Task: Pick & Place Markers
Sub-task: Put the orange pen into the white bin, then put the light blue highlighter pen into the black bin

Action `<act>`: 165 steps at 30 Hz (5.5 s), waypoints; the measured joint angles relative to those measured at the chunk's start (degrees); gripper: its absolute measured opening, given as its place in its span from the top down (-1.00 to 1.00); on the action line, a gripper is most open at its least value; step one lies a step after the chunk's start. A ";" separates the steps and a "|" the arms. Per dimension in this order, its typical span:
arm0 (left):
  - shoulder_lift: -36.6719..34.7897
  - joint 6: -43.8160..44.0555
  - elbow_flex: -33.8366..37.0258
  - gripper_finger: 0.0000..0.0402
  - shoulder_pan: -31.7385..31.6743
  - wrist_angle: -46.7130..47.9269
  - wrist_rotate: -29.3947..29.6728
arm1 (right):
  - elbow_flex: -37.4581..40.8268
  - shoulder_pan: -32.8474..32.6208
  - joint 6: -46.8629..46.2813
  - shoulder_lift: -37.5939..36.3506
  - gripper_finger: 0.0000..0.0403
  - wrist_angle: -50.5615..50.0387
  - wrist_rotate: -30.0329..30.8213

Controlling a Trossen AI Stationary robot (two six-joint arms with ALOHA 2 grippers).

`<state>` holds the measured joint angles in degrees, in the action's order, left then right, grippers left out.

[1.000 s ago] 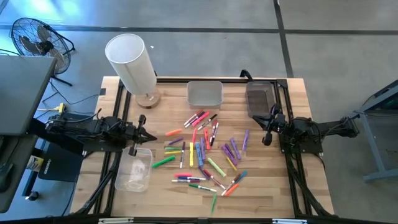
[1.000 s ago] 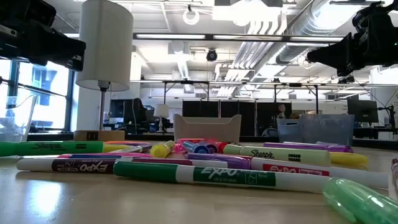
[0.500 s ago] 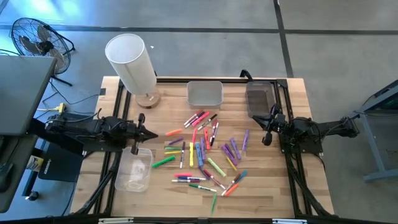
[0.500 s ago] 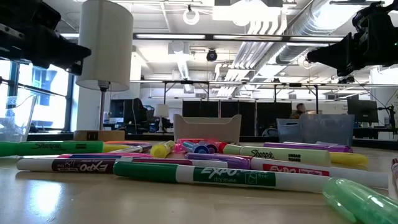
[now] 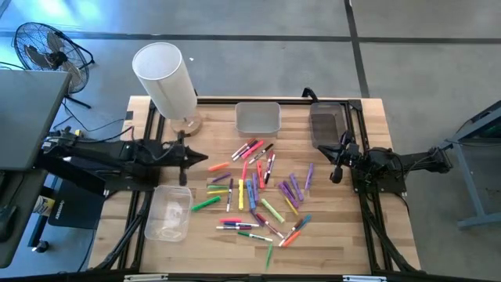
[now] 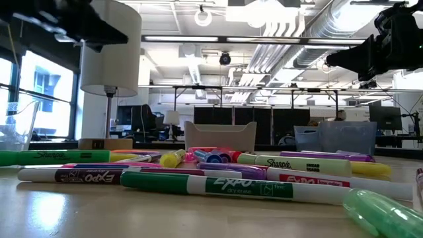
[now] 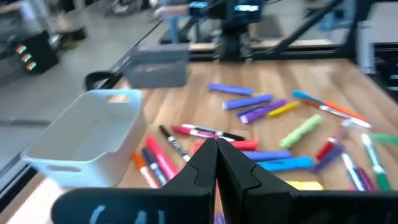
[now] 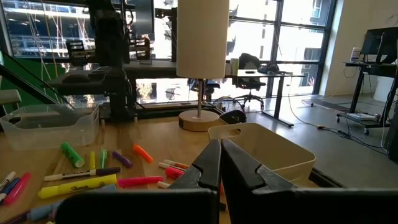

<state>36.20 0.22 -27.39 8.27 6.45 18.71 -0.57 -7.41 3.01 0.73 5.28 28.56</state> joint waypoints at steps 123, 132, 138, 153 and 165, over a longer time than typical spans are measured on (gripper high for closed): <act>66.41 10.41 -60.98 0.88 -21.74 45.42 -9.83 | 0.01 -0.01 0.00 0.00 1.00 0.00 -0.01; 76.48 4.44 -78.66 0.88 -31.26 45.59 -14.64 | 0.01 0.01 0.00 0.02 1.00 -0.02 0.02; 84.75 2.94 -86.22 0.88 -33.96 46.77 -16.72 | -0.01 0.00 0.00 0.07 1.00 -0.04 0.09; 89.84 4.31 -86.89 0.46 -34.16 46.43 -18.10 | 0.00 -0.01 0.00 0.04 1.00 -0.04 0.17; 84.23 7.08 -88.32 0.44 -30.11 55.73 -17.23 | 0.01 -0.01 0.00 0.04 1.00 -0.04 0.24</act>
<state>120.43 7.30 -115.70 -21.84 62.18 1.48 -0.56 -7.42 3.01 0.78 5.23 28.79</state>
